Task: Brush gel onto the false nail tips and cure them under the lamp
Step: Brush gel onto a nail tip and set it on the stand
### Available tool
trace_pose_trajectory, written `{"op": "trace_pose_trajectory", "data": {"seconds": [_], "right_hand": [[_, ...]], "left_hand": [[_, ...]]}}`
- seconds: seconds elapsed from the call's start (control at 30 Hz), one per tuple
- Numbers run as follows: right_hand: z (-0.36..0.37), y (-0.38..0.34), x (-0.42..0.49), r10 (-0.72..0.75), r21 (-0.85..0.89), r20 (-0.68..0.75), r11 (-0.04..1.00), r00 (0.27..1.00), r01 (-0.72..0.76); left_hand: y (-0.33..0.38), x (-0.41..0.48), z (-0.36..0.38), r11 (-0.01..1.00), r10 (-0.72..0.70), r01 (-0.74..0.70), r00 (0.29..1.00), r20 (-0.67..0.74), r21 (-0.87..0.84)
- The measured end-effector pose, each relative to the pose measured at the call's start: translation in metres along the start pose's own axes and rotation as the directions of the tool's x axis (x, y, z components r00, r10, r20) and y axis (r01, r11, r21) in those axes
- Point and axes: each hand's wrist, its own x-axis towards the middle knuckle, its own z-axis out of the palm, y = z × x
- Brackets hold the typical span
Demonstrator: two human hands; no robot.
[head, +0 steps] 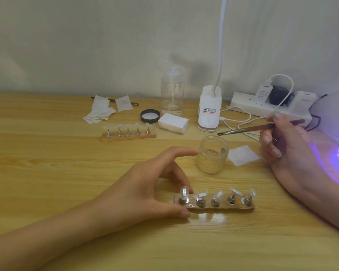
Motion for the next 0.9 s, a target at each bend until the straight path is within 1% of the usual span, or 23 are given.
{"op": "trace_pose_trajectory", "data": {"seconds": [0.13, 0.27, 0.43, 0.53, 0.73, 0.8, 0.9], "right_hand": [[-0.001, -0.002, -0.001, 0.008, 0.023, 0.051, 1.000, 0.999, -0.009], [-0.002, -0.002, 0.001, 0.052, 0.112, 0.066, 0.992, 0.996, -0.059], [0.001, -0.004, 0.001, 0.112, 0.197, 0.074, 0.972, 0.991, -0.124], [0.002, -0.004, 0.001, 0.118, 0.216, 0.078, 0.967, 0.990, -0.133], [0.001, -0.003, 0.003, 0.116, 0.243, 0.050, 0.962, 0.992, -0.125], [0.000, -0.002, 0.003, 0.100, 0.246, 0.058, 0.963, 0.993, -0.111], [-0.002, -0.002, 0.004, 0.103, 0.253, 0.057, 0.961, 0.993, -0.114]], "left_hand": [[-0.002, -0.005, -0.005, 0.999, -0.022, 0.023, 0.999, -0.037, 0.037], [-0.005, -0.006, -0.010, 0.997, -0.043, 0.046, 0.999, -0.032, 0.067], [-0.004, -0.004, -0.005, 0.997, 0.006, -0.001, 0.998, -0.065, 0.076], [-0.002, -0.001, 0.000, 0.997, 0.046, -0.041, 0.996, -0.078, 0.063], [0.001, 0.000, 0.003, 0.996, 0.054, -0.047, 0.995, -0.080, 0.081], [0.005, 0.001, 0.003, 0.990, 0.084, -0.076, 0.994, -0.068, 0.121], [0.009, 0.002, 0.004, 0.954, 0.162, -0.140, 0.985, -0.062, 0.266]]}}
